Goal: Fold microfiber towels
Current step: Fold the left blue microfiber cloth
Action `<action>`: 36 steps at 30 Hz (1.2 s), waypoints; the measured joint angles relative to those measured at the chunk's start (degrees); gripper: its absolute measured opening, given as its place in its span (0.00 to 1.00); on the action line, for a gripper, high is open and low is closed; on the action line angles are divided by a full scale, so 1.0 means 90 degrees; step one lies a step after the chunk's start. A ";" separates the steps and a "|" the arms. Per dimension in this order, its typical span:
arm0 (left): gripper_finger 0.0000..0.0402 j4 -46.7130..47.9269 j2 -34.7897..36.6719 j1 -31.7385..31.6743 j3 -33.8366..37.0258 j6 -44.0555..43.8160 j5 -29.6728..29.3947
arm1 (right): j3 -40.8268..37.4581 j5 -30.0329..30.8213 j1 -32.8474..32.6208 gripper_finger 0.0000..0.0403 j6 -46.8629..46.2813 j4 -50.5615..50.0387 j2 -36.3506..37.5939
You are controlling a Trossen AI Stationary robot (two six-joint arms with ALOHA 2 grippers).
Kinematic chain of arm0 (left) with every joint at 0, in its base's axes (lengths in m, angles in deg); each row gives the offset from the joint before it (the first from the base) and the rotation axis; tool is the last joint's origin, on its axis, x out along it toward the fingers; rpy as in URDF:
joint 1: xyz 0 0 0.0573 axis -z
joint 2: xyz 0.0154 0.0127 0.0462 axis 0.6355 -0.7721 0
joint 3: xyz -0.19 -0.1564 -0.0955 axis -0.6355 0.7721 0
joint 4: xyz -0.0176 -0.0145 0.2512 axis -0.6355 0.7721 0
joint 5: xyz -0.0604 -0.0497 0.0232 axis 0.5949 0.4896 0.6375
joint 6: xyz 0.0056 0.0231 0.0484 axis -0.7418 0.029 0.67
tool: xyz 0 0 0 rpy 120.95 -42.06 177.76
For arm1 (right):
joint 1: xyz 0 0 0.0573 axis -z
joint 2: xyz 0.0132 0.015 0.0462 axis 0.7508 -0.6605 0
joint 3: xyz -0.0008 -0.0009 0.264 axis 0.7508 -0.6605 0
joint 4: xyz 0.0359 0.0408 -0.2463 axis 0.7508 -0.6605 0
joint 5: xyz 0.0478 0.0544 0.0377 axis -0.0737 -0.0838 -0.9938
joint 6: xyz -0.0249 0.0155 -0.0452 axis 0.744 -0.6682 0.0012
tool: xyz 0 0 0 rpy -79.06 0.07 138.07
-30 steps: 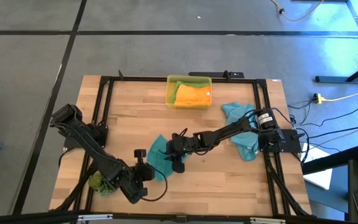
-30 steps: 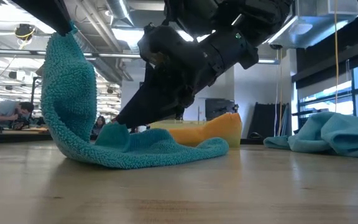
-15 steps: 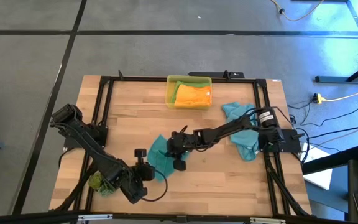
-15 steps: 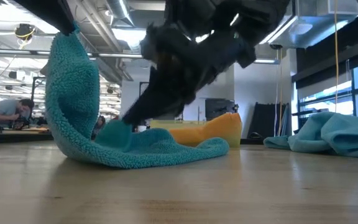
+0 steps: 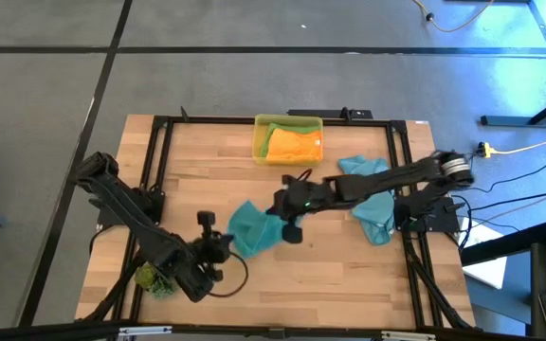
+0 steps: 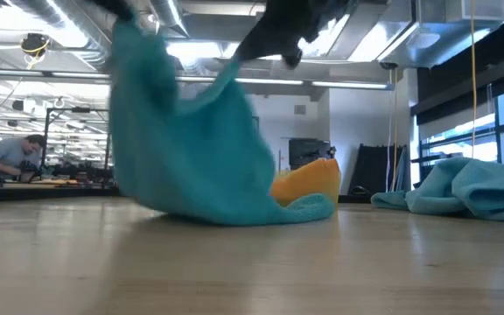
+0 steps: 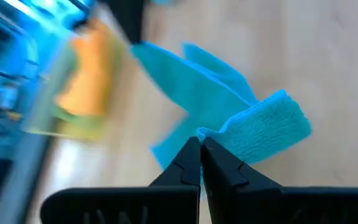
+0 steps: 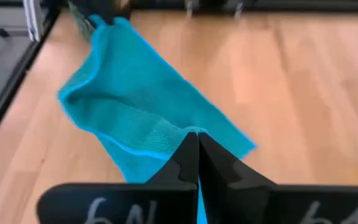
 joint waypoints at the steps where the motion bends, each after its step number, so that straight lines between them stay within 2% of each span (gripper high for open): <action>1: 0.00 0.0022 0.0132 -0.0026 -0.0001 0.0021 -0.0281 | 0.0000 0.0034 0.0015 0.00 0.0042 -0.0128 0.0199; 6: 0.00 0.0031 0.0880 -0.0288 -0.0001 0.0423 -0.1097 | -0.0001 0.0359 0.0284 0.00 0.0056 -0.0566 0.1144; 11: 0.00 0.0024 0.1521 -0.0809 -0.0001 0.1006 -0.1416 | -0.0002 0.0403 0.0633 0.00 0.0090 -0.0677 0.1936; 21: 0.00 -0.0021 0.2636 -0.2450 -0.0003 0.2819 -0.1209 | -0.0007 0.0403 0.1686 0.00 0.0282 -0.0890 0.2924; 26: 0.00 -0.0015 0.3030 -0.3068 -0.0003 0.2957 -0.0646 | -0.0007 0.0411 0.1997 0.00 0.0294 -0.1358 0.3239; 31: 0.00 0.0022 0.2867 -0.2624 0.0030 0.3019 -0.0551 | -0.0192 0.0435 0.1579 0.00 0.0238 -0.1916 0.3275; 36: 0.00 -0.0030 0.2366 -0.1696 0.0626 0.2301 -0.0866 | -0.0882 0.0740 0.0777 0.00 -0.0191 -0.1914 0.3273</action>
